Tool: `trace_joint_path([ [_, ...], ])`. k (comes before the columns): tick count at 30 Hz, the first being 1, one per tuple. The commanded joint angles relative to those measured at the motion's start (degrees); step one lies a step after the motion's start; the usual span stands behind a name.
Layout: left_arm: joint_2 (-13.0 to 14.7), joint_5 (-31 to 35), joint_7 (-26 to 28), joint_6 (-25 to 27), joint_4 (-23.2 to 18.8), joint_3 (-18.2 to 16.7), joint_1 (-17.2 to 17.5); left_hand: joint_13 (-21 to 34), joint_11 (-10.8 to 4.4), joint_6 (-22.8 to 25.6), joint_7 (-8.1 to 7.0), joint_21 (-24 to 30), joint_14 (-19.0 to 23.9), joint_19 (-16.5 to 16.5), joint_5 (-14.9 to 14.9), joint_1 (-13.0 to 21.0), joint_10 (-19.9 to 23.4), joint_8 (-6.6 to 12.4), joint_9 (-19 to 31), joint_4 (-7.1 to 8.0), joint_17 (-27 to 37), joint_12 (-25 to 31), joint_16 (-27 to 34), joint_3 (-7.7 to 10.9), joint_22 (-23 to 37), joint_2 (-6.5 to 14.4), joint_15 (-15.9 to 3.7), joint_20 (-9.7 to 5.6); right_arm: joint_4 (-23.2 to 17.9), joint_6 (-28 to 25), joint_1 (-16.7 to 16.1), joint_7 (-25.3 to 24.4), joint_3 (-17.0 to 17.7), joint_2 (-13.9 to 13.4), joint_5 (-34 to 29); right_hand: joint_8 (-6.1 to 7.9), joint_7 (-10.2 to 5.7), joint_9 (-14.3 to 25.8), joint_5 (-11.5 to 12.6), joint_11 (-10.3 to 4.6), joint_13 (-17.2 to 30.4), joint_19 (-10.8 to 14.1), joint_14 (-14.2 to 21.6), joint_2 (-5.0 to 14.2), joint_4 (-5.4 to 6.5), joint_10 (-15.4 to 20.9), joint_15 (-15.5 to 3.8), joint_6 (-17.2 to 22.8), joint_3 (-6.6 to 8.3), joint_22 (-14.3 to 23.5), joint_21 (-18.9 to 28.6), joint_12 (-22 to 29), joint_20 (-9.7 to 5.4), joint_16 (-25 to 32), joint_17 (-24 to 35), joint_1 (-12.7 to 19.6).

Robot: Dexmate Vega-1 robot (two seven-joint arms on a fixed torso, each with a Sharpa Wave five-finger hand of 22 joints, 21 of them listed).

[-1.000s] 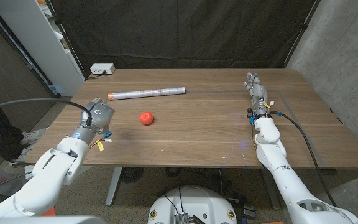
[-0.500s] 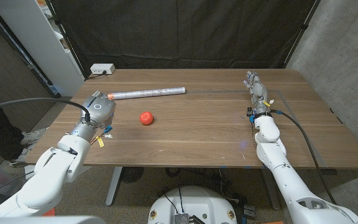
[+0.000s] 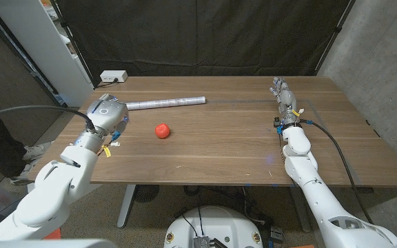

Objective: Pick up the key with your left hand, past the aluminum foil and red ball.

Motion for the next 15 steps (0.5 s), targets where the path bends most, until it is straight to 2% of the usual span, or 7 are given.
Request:
trace_joint_path([
  [1,-3.6,-5.3,5.9,-5.0,-0.6,-2.5,-0.5,0.3,-2.26,1.2,0.14,0.6,0.6,0.3,0.3,2.3,2.7,8.18,8.3,0.11,0.3,0.3,0.1,0.26,0.2,2.0,-10.45,-0.56,-1.6,-0.5,-0.3,0.2,-0.1,-0.3,0.0,0.23,0.01,0.3,0.4,-0.09,0.3,0.4,0.4,-0.32,0.05,0.5,-1.61,0.6,0.30,0.1,0.3,0.3,-4.05,0.2,0.1,-0.2],
  [12,-6.5,-7.8,11.1,-9.7,0.1,-4.5,-0.2,0.5,-2.21,0.9,0.41,0.9,0.6,0.4,0.3,2.4,2.7,8.28,8.5,0.12,0.6,0.2,0.0,0.24,0.2,1.9,-10.47,-0.61,-4.8,-1.7,-1.7,-0.6,-0.1,-0.8,-0.4,0.22,0.03,0.3,0.4,-0.02,0.3,0.4,0.6,-0.31,0.04,0.6,-1.61,0.8,0.33,0.1,0.2,0.3,-4.06,0.2,0.1,-0.2],
  [15,-7.0,-5.1,13.5,-9.4,0.8,-3.9,-0.4,0.6,-2.24,0.9,0.33,1.0,0.7,0.3,0.3,2.4,2.7,8.38,8.6,0.15,0.7,0.2,-0.1,0.22,0.2,1.9,-10.45,-0.55,-5.6,-2.1,-2.1,-1.0,-0.2,-0.9,-0.7,0.24,0.09,0.3,0.4,-0.03,0.3,0.5,0.6,-0.30,0.04,0.6,-1.57,0.9,0.34,0.1,0.2,0.3,-4.07,0.2,0.1,-0.2],
])
